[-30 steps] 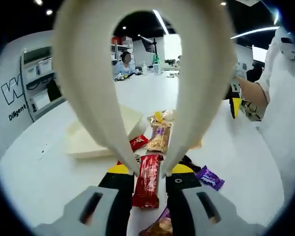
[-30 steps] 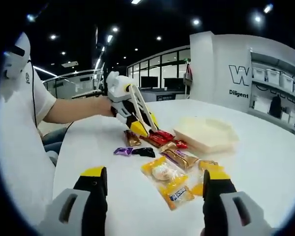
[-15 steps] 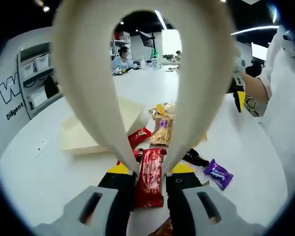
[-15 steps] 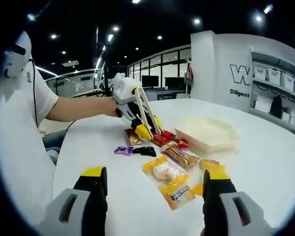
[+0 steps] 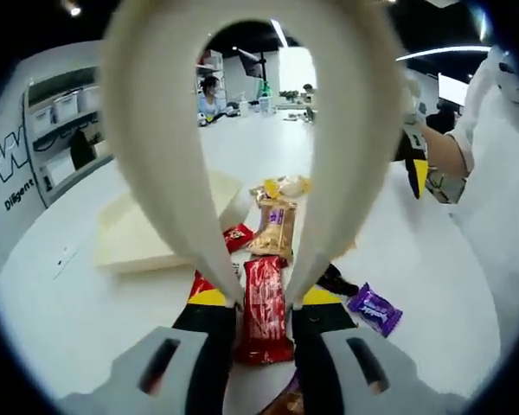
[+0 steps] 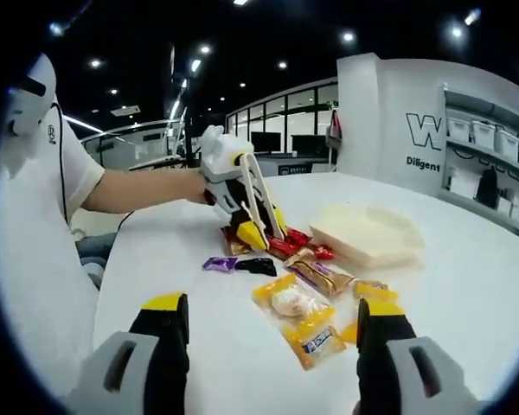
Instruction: Place the target food into the container with the food tongs after gripping and lifting it, then release it inside without dropping or visibly crushing the food.
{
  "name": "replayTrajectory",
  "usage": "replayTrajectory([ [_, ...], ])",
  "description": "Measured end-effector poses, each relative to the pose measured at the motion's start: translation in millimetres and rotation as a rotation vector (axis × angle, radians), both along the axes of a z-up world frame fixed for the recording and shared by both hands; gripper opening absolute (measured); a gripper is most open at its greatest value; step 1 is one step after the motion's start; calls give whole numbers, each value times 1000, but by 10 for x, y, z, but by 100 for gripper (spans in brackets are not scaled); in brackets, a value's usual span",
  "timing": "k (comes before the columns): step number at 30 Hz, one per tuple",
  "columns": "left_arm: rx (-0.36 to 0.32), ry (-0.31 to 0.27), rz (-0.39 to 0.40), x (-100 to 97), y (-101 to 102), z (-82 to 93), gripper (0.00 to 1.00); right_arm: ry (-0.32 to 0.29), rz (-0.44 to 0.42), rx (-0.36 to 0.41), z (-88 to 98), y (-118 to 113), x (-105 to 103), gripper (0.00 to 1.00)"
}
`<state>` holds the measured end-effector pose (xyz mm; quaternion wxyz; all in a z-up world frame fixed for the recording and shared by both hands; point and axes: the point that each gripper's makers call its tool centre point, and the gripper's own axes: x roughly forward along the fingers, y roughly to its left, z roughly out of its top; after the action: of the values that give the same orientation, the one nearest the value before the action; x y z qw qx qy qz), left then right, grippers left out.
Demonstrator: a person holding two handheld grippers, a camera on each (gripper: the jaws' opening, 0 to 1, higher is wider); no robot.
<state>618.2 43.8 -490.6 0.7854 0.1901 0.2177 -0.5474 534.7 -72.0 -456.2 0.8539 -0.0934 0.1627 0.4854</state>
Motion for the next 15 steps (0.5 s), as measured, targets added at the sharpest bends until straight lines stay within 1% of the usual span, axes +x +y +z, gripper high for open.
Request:
replayTrajectory([
  [10,-9,24,-4,3,-62,-37,25,3,0,-3,-23,1,5,78],
  [15,-16,33,9,24,-58,-36,23,2,0,-3,-20,-7,8,78],
])
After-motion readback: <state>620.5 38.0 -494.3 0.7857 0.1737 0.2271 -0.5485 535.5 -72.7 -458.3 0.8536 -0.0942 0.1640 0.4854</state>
